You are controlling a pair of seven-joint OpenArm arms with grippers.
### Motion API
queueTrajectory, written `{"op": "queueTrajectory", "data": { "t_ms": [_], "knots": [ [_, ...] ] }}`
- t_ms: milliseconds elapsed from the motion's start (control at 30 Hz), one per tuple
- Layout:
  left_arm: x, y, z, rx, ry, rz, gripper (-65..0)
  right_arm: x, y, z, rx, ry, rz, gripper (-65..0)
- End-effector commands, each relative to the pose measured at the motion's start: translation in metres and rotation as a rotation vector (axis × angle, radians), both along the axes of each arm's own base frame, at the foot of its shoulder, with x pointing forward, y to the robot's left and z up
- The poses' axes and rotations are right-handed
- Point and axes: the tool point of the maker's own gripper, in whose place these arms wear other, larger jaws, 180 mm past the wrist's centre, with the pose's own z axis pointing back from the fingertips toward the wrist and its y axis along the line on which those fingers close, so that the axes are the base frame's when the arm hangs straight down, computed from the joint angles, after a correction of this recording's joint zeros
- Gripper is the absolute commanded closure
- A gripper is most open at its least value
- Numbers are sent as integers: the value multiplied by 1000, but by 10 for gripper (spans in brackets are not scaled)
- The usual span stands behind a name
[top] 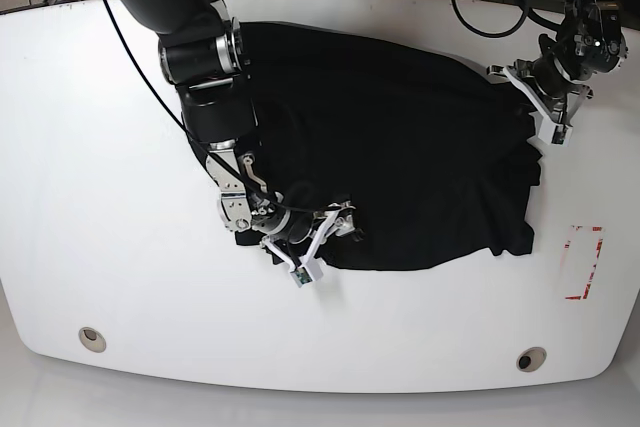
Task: Fold the T-shirt properly
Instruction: 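Release the left gripper and regrasp the shirt's opposite edge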
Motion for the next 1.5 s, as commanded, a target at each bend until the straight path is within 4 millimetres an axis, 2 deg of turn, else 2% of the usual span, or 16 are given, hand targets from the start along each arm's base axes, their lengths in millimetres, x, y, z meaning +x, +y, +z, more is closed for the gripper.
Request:
{"op": "queueTrajectory", "data": {
  "t_ms": [0, 100, 500, 667, 867, 933, 1200, 1467],
  "knots": [
    [7, 2, 11, 9, -41, -9, 0, 16, 7, 24, 35, -61, -1, -566],
    [7, 2, 11, 10, -41, -11, 0, 16, 7, 24, 35, -61, -1, -501],
    [4, -6, 11, 21, -50, -111, 0, 15, 7, 24, 35, -61, -1, -127],
    [5, -6, 11, 23, -51, -110, 0, 15, 9, 25, 35, -65, 2, 0],
    [5, -6, 11, 21, -52, -111, 0, 17, 10, 35, 42, -97, 4, 0],
    [5, -6, 11, 21, -52, -111, 0, 11, 11, 36, 31, -101, 14, 0],
    [5, -6, 11, 21, -52, -111, 0, -7, 9, 62, -11, -171, 45, 0],
    [5, -7, 11, 20, -52, -111, -8, -30, -12, 85, -80, -248, 50, 0]
  ]
}}
